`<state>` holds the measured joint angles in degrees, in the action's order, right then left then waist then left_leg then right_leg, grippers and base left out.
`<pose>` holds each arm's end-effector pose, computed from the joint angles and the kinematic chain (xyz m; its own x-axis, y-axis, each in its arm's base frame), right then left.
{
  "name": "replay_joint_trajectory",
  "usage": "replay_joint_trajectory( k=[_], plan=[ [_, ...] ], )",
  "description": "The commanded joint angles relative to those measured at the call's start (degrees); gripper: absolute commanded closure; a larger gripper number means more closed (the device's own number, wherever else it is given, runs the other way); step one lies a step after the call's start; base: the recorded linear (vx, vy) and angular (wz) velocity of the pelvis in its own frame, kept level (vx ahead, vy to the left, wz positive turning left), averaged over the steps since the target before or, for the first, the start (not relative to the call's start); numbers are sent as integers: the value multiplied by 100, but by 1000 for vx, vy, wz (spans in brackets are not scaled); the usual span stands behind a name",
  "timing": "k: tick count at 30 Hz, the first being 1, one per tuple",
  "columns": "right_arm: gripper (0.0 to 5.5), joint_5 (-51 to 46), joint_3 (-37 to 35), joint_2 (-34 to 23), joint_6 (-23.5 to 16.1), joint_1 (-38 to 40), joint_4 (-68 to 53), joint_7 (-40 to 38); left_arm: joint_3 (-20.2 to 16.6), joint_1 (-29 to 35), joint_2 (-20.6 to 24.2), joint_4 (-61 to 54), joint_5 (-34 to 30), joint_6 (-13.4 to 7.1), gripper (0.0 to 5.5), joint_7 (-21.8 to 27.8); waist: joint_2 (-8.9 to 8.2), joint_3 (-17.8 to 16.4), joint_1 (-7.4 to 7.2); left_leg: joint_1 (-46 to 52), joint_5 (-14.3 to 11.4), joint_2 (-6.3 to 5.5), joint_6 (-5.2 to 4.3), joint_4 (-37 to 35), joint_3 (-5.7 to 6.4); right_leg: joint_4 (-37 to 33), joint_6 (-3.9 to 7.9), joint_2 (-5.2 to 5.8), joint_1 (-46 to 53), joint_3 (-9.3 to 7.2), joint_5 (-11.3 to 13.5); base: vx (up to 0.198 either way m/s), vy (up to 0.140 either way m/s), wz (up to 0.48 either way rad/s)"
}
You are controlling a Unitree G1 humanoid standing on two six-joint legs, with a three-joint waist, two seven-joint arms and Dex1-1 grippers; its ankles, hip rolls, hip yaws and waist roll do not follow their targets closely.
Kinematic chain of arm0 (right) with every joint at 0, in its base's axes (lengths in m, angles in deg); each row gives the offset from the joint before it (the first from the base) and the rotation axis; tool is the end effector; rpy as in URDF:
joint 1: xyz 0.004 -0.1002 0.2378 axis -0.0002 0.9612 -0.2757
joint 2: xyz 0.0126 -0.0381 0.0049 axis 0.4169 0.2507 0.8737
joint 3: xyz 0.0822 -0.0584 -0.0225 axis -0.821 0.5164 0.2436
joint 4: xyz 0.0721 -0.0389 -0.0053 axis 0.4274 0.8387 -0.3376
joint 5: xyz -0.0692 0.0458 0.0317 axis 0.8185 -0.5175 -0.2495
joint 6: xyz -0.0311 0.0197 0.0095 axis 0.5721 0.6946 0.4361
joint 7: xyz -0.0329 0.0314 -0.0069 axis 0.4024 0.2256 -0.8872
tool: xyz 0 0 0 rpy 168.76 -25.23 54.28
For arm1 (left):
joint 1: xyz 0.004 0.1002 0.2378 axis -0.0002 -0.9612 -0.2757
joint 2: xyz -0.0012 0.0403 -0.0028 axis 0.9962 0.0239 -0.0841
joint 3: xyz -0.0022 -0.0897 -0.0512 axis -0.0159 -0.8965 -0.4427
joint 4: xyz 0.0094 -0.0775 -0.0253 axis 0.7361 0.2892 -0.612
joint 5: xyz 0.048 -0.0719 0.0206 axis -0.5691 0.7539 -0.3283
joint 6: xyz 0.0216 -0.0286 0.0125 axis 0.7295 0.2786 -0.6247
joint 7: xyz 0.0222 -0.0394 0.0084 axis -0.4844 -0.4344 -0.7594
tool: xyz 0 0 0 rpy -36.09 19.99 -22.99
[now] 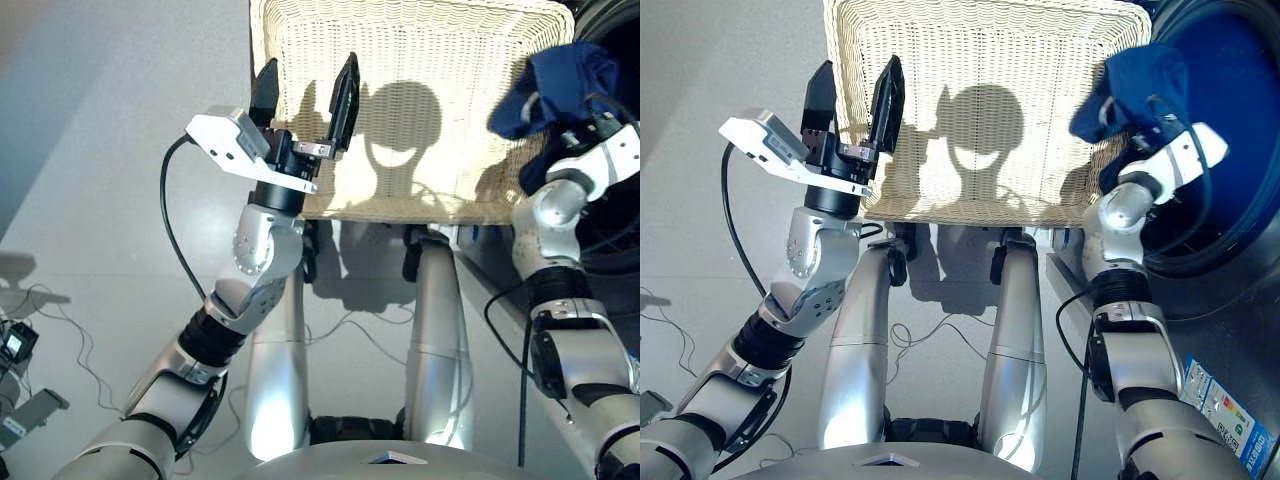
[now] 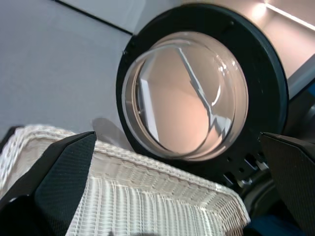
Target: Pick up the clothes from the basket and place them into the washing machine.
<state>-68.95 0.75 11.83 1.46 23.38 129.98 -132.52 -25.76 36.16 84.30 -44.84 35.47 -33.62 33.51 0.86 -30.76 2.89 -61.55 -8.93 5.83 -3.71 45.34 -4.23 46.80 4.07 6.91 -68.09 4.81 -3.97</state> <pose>0.3052 -0.2583 0.1644 0.4511 -0.8154 0.3628 0.7429 0.5684 0.3536 0.2280 0.1011 0.1856 0.6211 -0.2442 0.7447 0.5470 0.8156 -0.1887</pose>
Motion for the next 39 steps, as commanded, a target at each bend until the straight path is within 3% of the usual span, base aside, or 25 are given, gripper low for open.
replay_joint_trajectory(
  k=[1, 8, 17, 23, 24, 25, 33, 39],
  plan=[
    [550, 443, -321, -465, -372, -57, -234, -532, -201, 96, 57, -759, -319, -411, 0, -29, 122, 96, -62, 105, 157, 75, -51, -227, -103, -8, 220, 56, 436, -150, -290, 0, 0, 0],
    [550, 51, -629, -1061, -432, -471, 501, -1020, -148, 155, 140, -795, -206, -461, 0, -43, 95, 96, -3, 131, 132, 52, -65, -197, -62, 37, 236, 60, 467, -159, -302, 0, 0, 0],
    [550, -1519, 58, -2125, 69, -1296, 2709, 197, -11, 186, 288, -905, 18, -442, 0, 40, 97, 96, 103, 65, 104, 80, -86, -107, -69, 85, 236, 74, 406, -154, -269, 0, 0, 0],
    [550, -2203, 318, -2515, 347, -1641, 3594, 727, 9, 173, 365, -969, 98, -397, 0, 48, 118, 96, 107, 26, 100, 96, -107, -79, -89, 95, 232, 87, 381, -156, -245, 0, 0, 0],
    [520, -2388, 373, -2551, 352, -1717, 3672, 877, -5, 171, 368, -970, 116, -391, 0, 49, 109, 96, 111, 34, 108, 101, -111, -97, -89, 81, 229, 90, 383, -158, -238, 0, 0, 0],
    [0, -2429, 445, -2530, 370, -1768, 3653, 922, -10, 170, 368, -979, 127, -389, 0, 35, 95, 96, 107, 41, 107, 103, -112, -100, -92, 67, 228, 92, 395, -159, -232, 0, 0, 0],
    [0, -2320, 610, -2071, 188, -1562, 3101, 1073, -72, 193, 314, -961, 30, -362, 0, -35, 23, 96, 42, 98, 146, 74, -91, -246, -96, -90, 219, 65, 467, -148, -173, 0, 0, 0],
    [0, -1149, 759, -1136, -193, -981, 1104, 735, -209, 190, 166, -901, -158, -387, 0, -114, -22, 96, 3, 122, 190, 61, -30, -344, -109, -194, 215, 25, 486, -137, -144, 0, 0, 0]
  ],
)
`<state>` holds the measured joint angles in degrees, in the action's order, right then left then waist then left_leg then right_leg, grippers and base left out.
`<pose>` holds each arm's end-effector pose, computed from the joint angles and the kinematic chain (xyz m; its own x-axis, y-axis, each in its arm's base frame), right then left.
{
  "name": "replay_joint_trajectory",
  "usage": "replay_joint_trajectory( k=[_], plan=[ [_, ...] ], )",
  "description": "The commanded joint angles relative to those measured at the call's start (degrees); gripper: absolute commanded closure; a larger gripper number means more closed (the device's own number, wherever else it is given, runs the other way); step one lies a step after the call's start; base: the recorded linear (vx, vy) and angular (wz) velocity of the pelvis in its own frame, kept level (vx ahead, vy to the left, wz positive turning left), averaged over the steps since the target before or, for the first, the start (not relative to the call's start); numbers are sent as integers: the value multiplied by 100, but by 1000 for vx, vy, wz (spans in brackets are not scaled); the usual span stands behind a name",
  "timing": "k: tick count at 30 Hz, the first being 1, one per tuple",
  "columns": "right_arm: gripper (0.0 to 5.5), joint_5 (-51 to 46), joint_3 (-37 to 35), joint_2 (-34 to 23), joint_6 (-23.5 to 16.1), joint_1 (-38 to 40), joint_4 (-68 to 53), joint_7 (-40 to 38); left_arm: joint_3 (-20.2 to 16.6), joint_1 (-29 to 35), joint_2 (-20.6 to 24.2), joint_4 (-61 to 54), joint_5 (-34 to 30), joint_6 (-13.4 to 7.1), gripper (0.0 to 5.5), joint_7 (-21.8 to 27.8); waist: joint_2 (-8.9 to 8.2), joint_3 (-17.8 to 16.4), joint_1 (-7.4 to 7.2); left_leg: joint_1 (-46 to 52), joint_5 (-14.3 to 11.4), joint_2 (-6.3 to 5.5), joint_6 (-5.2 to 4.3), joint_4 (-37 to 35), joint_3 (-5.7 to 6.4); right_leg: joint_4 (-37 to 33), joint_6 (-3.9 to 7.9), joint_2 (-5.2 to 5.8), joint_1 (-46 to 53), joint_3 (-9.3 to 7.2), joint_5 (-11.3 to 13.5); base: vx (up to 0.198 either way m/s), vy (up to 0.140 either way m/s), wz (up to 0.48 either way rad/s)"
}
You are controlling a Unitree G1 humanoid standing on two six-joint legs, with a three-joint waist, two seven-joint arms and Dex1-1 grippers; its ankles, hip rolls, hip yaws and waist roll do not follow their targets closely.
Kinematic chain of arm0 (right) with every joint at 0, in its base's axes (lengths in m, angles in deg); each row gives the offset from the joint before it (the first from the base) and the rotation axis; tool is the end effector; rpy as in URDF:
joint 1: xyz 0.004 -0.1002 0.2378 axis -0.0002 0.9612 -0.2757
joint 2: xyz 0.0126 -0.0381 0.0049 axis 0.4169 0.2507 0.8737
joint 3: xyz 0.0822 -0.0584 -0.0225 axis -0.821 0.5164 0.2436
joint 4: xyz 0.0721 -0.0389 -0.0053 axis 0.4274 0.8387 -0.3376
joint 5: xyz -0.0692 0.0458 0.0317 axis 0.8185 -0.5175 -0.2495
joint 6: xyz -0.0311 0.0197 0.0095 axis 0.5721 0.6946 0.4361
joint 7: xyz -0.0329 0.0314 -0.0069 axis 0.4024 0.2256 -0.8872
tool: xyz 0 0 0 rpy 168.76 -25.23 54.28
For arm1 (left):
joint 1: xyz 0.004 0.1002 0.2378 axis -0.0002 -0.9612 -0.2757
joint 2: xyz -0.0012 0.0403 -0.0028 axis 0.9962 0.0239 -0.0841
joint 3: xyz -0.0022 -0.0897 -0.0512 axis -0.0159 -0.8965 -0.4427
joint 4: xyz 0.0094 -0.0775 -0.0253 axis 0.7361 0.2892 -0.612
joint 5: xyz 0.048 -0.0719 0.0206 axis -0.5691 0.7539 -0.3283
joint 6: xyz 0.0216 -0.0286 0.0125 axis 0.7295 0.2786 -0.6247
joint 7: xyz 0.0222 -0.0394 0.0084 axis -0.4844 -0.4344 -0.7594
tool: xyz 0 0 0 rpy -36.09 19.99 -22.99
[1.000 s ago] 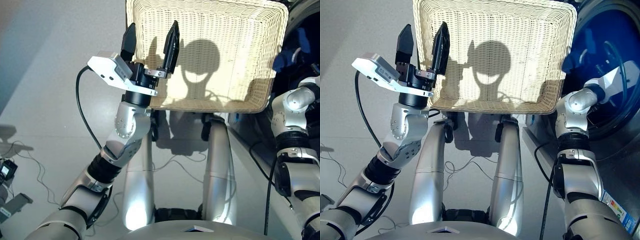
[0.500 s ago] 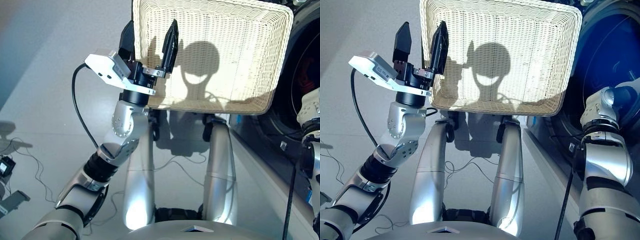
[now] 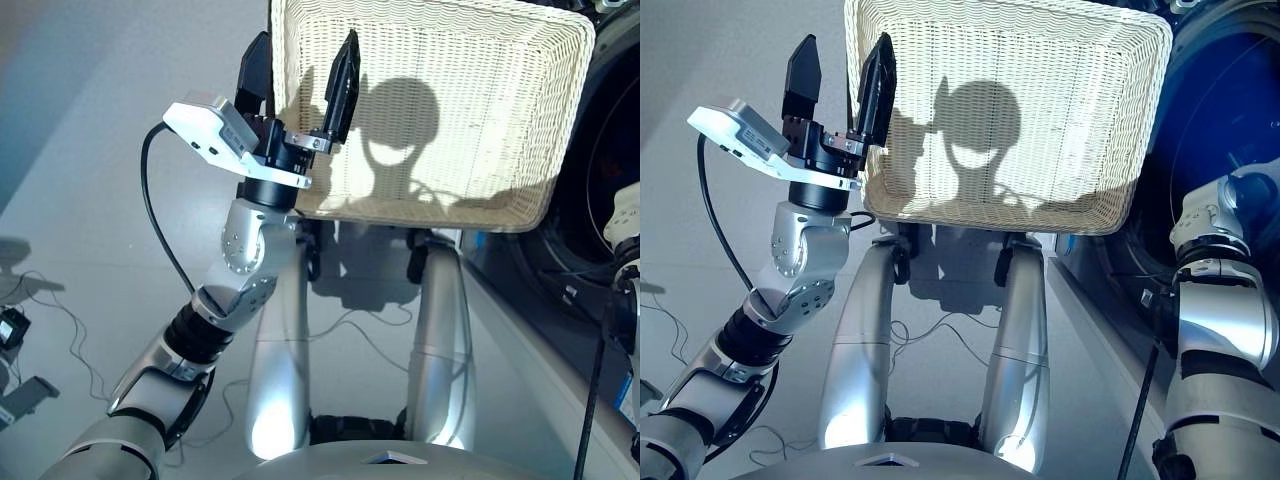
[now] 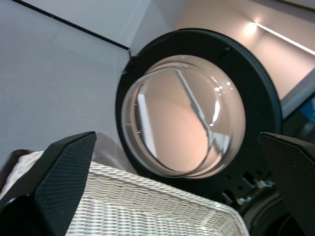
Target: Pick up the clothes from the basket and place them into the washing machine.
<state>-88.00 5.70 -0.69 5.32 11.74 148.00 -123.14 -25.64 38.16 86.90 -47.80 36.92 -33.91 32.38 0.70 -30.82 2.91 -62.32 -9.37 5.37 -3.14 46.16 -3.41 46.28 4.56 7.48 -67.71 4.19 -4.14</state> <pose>0.3082 -0.3158 0.2041 0.4530 -0.8640 0.2197 0.7708 0.5035 0.3904 0.2244 0.1044 0.1988 0.5737 -0.2480 0.7806 0.5705 0.8049 -0.1635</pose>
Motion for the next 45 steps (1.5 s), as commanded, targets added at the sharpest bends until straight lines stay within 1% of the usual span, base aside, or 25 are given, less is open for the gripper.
replay_joint_trajectory(
  k=[1, 3, 7, 9, 12, 14, 19, 22, 23, 24, 25, 27, 28, 29, 30, 31, 32, 33, 34, 35, 36, 38, 40, 41, 45],
  plan=[
    [0, 983, 257, 231, -604, 311, -1043, -297, -242, -15, -115, -590, -331, -358, 0, -2, -11, 102, -5, 210, 235, 103, -75, -434, -190, -142, 162, -40, 453, -68, -130, 0, 0, 0],
    [0, 1489, 250, 503, -639, 643, -1767, -364, -282, -36, -184, -536, -405, -346, 0, -8, -19, 102, -34, 234, 251, 95, -55, -473, -202, -160, 153, -55, 461, -52, -124, 0, 0, 0],
    [0, 2397, 259, 924, -529, 1190, -2804, -526, -354, -106, -240, -518, -424, -311, 0, 40, -40, 102, -71, 273, 282, 82, -36, -533, -194, -206, 141, -52, 479, -49, -105, 0, 0, 0],
    [0, 2616, 266, 1092, -541, 1374, -3140, -493, -378, -142, -248, -502, -418, -313, 0, 49, -45, 102, -81, 279, 295, 80, -33, -541, -200, -231, 137, -58, 490, -49, -95, 0, 0, 0],
    [0, 3317, 685, 991, -475, 1649, -3937, -98, -481, -246, -259, -504, -328, -340, 0, 122, -80, 102, -84, 289, 335, 80, -18, -585, -193, -264, 144, -77, 494, -39, -49, 0, 0, 0],
    [0, 3394, 808, 926, -541, 1781, -4190, 83, -525, -344, -340, -446, -220, -389, 0, 142, -94, 102, -93, 347, 366, 80, -25, -645, -197, -289, 151, -69, 544, -50, -34, 0, 0, 0],
    [0, 3262, 965, 948, -738, 2092, -4718, 539, -586, -643, -407, -283, -72, -399, 0, 232, -109, 102, -107, 634, 454, 80, -44, -861, -215, -434, 163, -66, 800, -61, 20, 0, 0, 0],
    [0, 3299, 1036, 942, -713, 2447, -4890, 812, -543, -1017, -345, -42, 261, -288, 0, 535, -91, 102, -114, 1127, 549, 48, -49, -1228, -251, -742, 191, -50, 1258, -91, 98, 45, -18, -59],
    [0, 3140, 1031, 1048, -734, 2570, -4917, 926, -518, -1125, -330, 101, 360, -259, 0, 591, -78, 102, -114, 1338, 593, 25, -53, -1396, -274, -864, 208, -41, 1447, -104, 131, 94, -21, -100],
    [0, 2898, 1012, 1182, -781, 2790, -4959, 1121, -523, -1276, -310, 296, 459, -166, 0, 735, -63, 102, -130, 1602, 651, -8, -64, -1584, -292, -1021, 226, -18, 1709, -132, 178, 108, -14, -71],
    [0, 2774, 1003, 1274, -763, 2935, -4964, 1262, -540, -1369, -321, 469, 488, -128, 0, 805, -57, 102, -149, 1823, 685, -35, -68, -1719, -285, -1149, 235, -17, 1925, -149, 208, 126, -7, -35],
    [0, 2379, 1011, 1497, -764, 3321, -4853, 1611, -639, -1673, -461, 897, 548, -88, 0, 900, -60, 102, -168, 2383, 820, -96, -92, -2157, -301, -1559, 260, -22, 2500, -195, 332, 135, -16, -28],
    [0, 2371, 968, 1509, -725, 3572, -4881, 1708, -657, -1925, -490, 1033, 848, -4, 0, 1126, -60, 102, -193, 2663, 862, -124, -98, -2366, -288, -1776, 278, -30, 2773, -224, 379, 208, -37, -44],
    [0, 2499, 978, 1510, -641, 4022, -4847, 1888, -716, -2413, -459, 1307, 1167, 211, 0, 1642, -56, 102, -209, 3181, 935, -173, -111, -2717, -283, -2091, 314, -38, 3274, -277, 435, 159, -29, -73],
    [0, 2499, 977, 1510, -641, 4018, -4848, 1888, -718, -2409, -458, 1308, 1168, 210, 0, 1644, -54, 102, -208, 3185, 963, -171, -112, -2748, -282, -2123, 312, -41, 3280, -279, 464, 161, -29, -95],
    [0, 2425, 1018, 1614, -593, 4179, -4568, 2066, -716, -2578, -508, 1637, 1325, 330, 0, 1938, -64, 102, -223, 3539, 1014, -184, -129, -2998, -311, -2394, 344, -42, 3650, -282, 525, 115, -14, -65],
    [0, 2413, 1011, 1643, -527, 4333, -4429, 2177, -754, -2702, -485, 1845, 1278, 410, 0, 2074, -66, 102, -215, 3783, 1017, -190, -119, -3116, -310, -2505, 370, -41, 3875, -291, 542, 168, -16, -18],
    [0, 2499, 1071, 1618, -464, 4480, -4222, 2328, -853, -2868, -533, 2258, 1062, 452, 0, 2136, -67, 111, -212, 4058, 1083, -193, -142, -3314, -319, -2686, 388, -50, 4157, -302, 583, 168, -10, 13],
    [0, 2578, 1084, 1607, -418, 4663, -4118, 2402, -920, -3013, -519, 2544, 916, 459, 0, 2228, -42, 204, -195, 4257, 1138, -202, -145, -3491, -299, -2849, 415, -42, 4336, -336, 627, 187, -1, -73],
    [0, 2623, 1138, 1649, -360, 4819, -3892, 2572, -1076, -3169, -589, 2875, 764, 442, 0, 2280, -38, 313, -185, 4498, 1175, -209, -161, -3697, -315, -3001, 447, -29, 4550, -341, 649, 200, -4, -101],
    [0, 2643, 1173, 1687, -308, 4964, -3699, 2713, -1171, -3249, -646, 3275, 707, 491, 0, 2391, -43, 452, -174, 4647, 1243, -193, -187, -3834, -334, -3159, 472, -8, 4705, -351, 697, 200, 0, -117],
    [0, 2748, 1221, 1722, -192, 5179, -3309, 2915, -1413, -3336, -715, 3910, 246, 399, 0, 2340, -39, 651, -160, 4987, 1311, -162, -222, -4070, -366, -3419, 514, 36, 5049, -390, 744, 164, -8, -29],
    [0, 2745, 1253, 1811, -71, 5306, -2784, 3108, -1534, -3375, -767, 4416, 99, 429, 0, 2387, -59, 869, -165, 5257, 1359, -157, -237, -4238, -389, -3650, 543, 62, 5340, -433, 788, 149, -11, 27],
    [0, 2807, 1297, 1831, 5, 5370, -2501, 3199, -1623, -3421, -748, 4618, -117, 405, 0, 2373, -72, 974, -171, 5387, 1381, -146, -251, -4332, -408, -3755, 562, 74, 5472, -445, 822, 146, -14, 23],
    [0, 3249, 1337, 1924, 343, 5531, -1342, 3357, -1834, -3459, -710, 5839, -876, 507, 0, 2238, -122, 1457, -200, 5894, 1438, -147, -267, -4700, -482, -4168, 623, 132, 5984, -470, 953, 134, -4, -11]
  ],
)
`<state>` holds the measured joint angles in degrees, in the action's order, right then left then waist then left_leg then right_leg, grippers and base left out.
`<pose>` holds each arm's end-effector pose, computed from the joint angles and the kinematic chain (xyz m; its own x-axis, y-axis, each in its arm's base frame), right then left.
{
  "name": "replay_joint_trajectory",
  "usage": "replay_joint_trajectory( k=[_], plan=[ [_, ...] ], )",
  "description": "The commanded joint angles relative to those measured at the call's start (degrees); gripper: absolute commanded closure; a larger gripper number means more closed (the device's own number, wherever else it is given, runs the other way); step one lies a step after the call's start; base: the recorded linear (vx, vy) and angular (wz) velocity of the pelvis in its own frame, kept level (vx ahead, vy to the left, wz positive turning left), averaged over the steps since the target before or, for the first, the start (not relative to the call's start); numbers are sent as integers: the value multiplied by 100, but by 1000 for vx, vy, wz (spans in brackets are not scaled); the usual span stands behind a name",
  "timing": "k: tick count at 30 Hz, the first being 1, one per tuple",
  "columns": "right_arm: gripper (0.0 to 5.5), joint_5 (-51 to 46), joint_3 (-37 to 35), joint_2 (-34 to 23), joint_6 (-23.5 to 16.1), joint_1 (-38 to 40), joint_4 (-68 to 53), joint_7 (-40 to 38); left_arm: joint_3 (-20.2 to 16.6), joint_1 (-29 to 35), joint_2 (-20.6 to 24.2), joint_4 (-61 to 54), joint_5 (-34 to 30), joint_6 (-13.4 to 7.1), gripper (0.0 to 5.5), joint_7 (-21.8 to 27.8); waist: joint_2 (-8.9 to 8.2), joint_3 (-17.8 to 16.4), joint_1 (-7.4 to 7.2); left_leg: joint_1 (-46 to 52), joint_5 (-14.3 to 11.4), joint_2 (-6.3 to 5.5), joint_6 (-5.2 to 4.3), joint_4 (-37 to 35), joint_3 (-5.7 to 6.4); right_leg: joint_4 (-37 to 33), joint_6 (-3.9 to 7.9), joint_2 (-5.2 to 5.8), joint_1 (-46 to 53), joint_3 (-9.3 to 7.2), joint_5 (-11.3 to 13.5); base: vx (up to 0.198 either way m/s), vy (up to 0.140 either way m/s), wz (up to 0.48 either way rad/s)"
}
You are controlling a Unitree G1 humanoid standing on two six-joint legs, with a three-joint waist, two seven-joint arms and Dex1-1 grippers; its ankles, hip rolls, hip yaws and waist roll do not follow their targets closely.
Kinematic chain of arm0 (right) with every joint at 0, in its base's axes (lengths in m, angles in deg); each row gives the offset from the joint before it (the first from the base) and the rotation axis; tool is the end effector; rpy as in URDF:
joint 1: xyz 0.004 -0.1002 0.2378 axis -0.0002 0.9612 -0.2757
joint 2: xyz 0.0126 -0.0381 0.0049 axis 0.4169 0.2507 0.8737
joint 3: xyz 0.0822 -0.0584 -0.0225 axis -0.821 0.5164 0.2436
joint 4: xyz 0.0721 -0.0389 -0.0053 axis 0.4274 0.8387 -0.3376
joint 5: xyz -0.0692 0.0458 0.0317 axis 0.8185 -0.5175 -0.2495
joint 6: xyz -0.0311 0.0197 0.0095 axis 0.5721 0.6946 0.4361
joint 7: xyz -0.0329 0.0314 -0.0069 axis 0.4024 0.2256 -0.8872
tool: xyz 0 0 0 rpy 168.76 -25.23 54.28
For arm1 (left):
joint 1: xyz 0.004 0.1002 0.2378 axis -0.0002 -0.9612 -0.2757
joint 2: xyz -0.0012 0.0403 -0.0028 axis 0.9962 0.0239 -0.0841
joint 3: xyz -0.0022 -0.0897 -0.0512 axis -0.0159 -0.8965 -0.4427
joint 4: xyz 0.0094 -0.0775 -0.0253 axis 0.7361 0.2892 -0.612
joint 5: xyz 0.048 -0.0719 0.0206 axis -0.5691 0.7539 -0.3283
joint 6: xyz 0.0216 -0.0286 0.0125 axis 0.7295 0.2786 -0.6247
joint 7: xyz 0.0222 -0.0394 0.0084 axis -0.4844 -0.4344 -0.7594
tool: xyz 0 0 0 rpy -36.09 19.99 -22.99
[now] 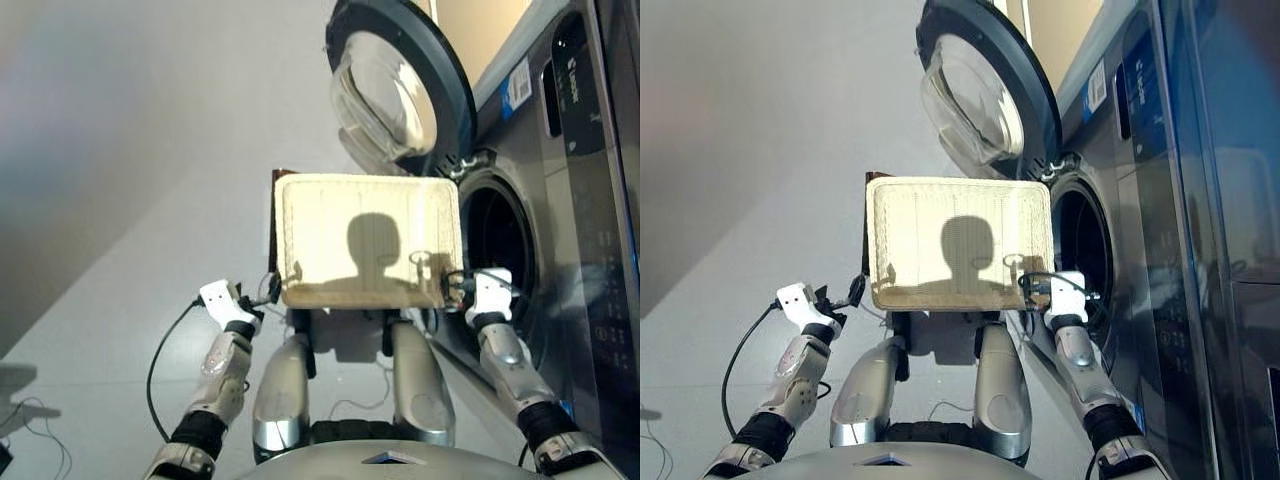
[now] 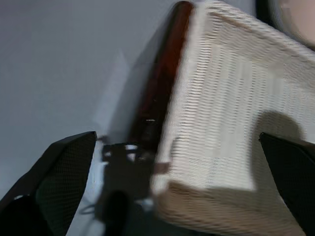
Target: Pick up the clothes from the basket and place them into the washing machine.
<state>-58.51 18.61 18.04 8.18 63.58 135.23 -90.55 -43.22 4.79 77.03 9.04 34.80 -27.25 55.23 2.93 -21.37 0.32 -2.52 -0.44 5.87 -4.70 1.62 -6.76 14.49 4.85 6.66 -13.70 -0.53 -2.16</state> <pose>0.1485 -0.2405 -0.0470 0.8872 -0.1157 -0.4466 -0.0265 0.9536 -0.2999 0.1480 0.2010 -0.0536 0.9124 0.0042 -0.4093 -0.1335 0.9484 -0.2877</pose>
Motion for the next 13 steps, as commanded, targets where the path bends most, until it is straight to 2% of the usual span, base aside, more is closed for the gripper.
replay_joint_trajectory(
  k=[1, 4, 7, 13],
  plan=[
    [0, 290, 13, 106, 126, 387, 103, 162, -126, -124, 282, 495, -860, -91, 0, -89, -355, 654, 47, 50, 561, -195, -115, -359, -164, -1068, 603, 228, 702, -5, 776, 134, 3, -22],
    [0, -129, -221, 393, 342, 509, 1018, 358, -309, -65, 231, 1640, -1599, 29, 0, -331, -372, 1049, -6, 365, 589, -195, -125, -661, -216, -1311, 643, 269, 992, -38, 836, 137, 7, -44],
    [0, -353, -199, 615, 523, 619, 1589, 712, -472, -15, 180, 2538, -2043, 202, 0, -420, -418, 1369, -62, 538, 470, -195, -139, -662, -234, -1430, 640, 278, 1241, -90, 822, 117, 0, 91],
    [0, -532, -363, 788, 814, 674, 2411, 1040, -431, -49, 78, 3199, -2604, 524, 0, -120, -446, 1708, -91, 754, 401, -178, -119, -662, -247, -1524, 635, 263, 1549, -141, 791, 61, 0, 51]
  ],
)
